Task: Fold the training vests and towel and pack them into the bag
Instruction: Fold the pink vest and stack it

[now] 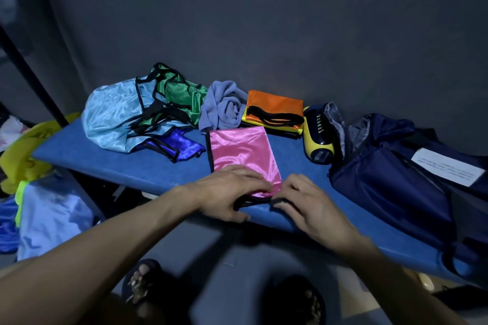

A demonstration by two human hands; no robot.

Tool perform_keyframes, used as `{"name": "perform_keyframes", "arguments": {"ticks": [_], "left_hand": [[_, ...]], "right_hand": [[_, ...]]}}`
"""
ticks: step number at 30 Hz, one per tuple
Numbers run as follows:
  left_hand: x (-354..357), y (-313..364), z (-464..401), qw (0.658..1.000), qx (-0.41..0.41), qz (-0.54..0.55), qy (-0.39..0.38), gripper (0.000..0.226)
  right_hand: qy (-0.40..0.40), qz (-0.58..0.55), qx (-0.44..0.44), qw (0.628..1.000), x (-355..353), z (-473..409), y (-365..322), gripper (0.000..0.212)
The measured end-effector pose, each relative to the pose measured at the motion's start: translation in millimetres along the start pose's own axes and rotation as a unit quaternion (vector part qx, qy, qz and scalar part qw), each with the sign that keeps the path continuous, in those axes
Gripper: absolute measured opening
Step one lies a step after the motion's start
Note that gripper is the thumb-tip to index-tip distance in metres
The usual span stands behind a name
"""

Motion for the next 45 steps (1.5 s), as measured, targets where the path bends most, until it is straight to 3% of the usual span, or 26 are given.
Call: {"name": "perform_keyframes", "arguments": {"ticks": [2,5,10,15,20,26,29,33,36,40,45], "left_hand": [[5.2,0.7,2.2,1.000,0.004,-0.007,0.017,0.080],[5.2,5.3,4.2,0.999,0.011,0.000,0.033,0.067],[2.3,8.6,8.2,0.999,0.020,0.010,0.045,0.052],[-2.8,22.1,19.5,0.987,-0.006,-0.098,0.125,0.050],[-0.2,31.5,27.8,0.971,-0.010,-0.174,0.165,0.048],[9.6,27.1,36.0,0.972,0.013,-0.182,0.147,0.068],[10.8,18.1,43.6,0.967,0.005,-0.209,0.143,0.072],[12.2,9.5,53.2,0.966,0.002,-0.201,0.161,0.067],[11.9,1.4,55.2,0.974,-0.014,-0.129,0.186,0.062],[-8.8,-4.6,55.0,0.974,-0.020,0.064,0.217,0.031],[-18.5,-16.2,62.2,0.970,-0.062,0.166,0.167,0.026]], "right_hand": [[-0.011,0.010,0.009,1.000,-3.6,-13.3,1.5,0.017],[-0.044,-0.081,0.081,0.992,-3.4,-31.6,15.6,0.013],[-0.095,-0.204,0.234,0.946,13.6,-48.5,53.1,0.015],[-0.072,-0.260,0.327,0.906,30.7,-48.2,75.7,0.021],[0.035,-0.116,0.228,0.966,23.1,-49.4,59.6,0.048],[0.103,-0.034,0.052,0.993,24.9,-33.3,38.8,0.026],[0.084,-0.009,0.010,0.996,23.5,-26.0,29.8,0.033],[-0.055,0.014,0.019,0.998,28.1,-5.8,33.6,0.064],[-0.078,0.013,0.027,0.996,27.0,3.0,37.6,0.067],[-0.069,-0.022,0.051,0.996,25.7,3.0,36.4,0.060],[-0.021,-0.035,0.034,0.999,20.1,6.4,21.7,0.030]]}}
Point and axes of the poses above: each hand's wrist, its own z-axis away from the middle knuckle, its own x-axis out of the palm, y = z × x, the point moved 8 cm from there along -z, towards the middle knuckle, and after that the axes turned 7 degrees about -z, right-handed, at the moved point
